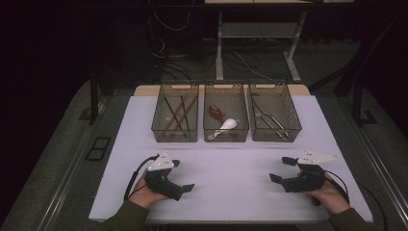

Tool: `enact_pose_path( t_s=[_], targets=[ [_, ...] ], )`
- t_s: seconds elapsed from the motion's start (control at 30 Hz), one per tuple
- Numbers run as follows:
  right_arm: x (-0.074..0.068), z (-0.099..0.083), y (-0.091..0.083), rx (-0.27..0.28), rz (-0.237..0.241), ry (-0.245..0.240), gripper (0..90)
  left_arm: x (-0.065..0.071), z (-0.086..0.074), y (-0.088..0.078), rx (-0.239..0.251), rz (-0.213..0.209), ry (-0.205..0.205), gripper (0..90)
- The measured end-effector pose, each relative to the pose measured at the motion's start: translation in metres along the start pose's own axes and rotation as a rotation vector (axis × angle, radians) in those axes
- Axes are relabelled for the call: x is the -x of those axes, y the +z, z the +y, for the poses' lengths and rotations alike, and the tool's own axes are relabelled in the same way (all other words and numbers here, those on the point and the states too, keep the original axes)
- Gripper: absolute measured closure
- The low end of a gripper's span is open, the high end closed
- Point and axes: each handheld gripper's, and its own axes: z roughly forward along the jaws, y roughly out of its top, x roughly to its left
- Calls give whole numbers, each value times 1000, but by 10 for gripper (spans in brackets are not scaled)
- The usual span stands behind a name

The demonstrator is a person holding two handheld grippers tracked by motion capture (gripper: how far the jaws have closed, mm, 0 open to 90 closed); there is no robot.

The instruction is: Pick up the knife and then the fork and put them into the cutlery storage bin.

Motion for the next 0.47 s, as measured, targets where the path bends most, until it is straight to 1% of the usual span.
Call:
enact_pose_path(
  t_s=[0.07, 0.2, 0.47],
  targets=[
    [-2, -2, 0, -1, 1, 6, 161, 0, 0, 0, 3, 2, -3, 0],
    [-2, -6, 1, -20, 8, -1, 161, 0, 0, 0, 1, 0, -1, 0],
    [-1, -6, 1, -19, 7, 2, 161, 0, 0, 0, 0, -1, 0, 0]
  ],
)
